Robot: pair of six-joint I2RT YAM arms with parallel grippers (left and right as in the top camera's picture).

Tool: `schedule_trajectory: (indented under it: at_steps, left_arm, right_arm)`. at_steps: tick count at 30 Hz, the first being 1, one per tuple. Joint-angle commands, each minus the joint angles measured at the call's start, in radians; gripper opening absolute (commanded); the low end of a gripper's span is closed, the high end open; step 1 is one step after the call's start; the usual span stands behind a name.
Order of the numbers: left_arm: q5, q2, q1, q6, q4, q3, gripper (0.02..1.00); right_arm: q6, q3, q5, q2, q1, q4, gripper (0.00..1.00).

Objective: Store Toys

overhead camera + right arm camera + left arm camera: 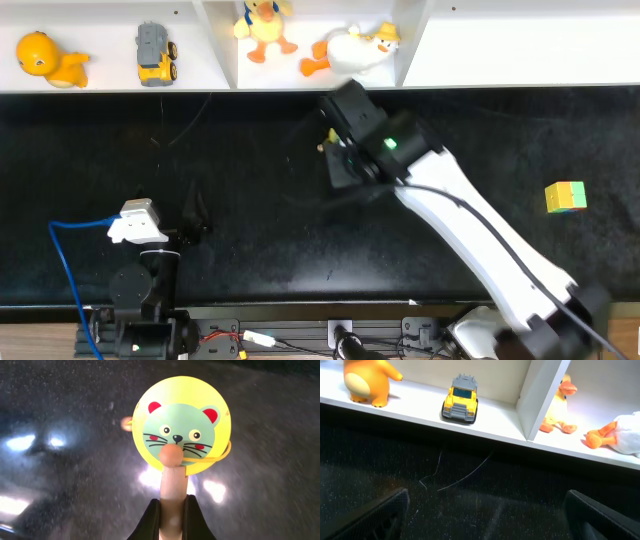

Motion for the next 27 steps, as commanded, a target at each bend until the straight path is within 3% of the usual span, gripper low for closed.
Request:
schedule_trajectory:
  at_steps: [1,4,14,23,27]
  left_arm:
    - [0.013,-0.01,0.01,-0.007,0.005,-0.009,0.998]
    - [0.013,-0.01,0.01,-0.007,0.005,-0.009,0.998]
    - [0.013,-0.01,0.01,-0.007,0.005,-0.009,0.998]
    - [0.013,-0.01,0.01,-0.007,0.005,-0.009,0.998]
    - [0.013,-0.01,0.01,-0.007,0.005,-0.009,0.998]
  right_arm:
    - [0.083,-0.13,0.083,-0.122,-0.013,0.011,0.045]
    - [0.117,-0.182,0.121,-0.177,-0.062,0.016,0.045]
    - [0.096,-0.198,0.09,-0.193,-0.344,0.008,0.047]
    - [-0.063,-0.198,0.085,-0.185,-0.469,0.138,0.045]
    - [-0.17,-0.198,-0.022,-0.163,-0.535,0.195,0.045]
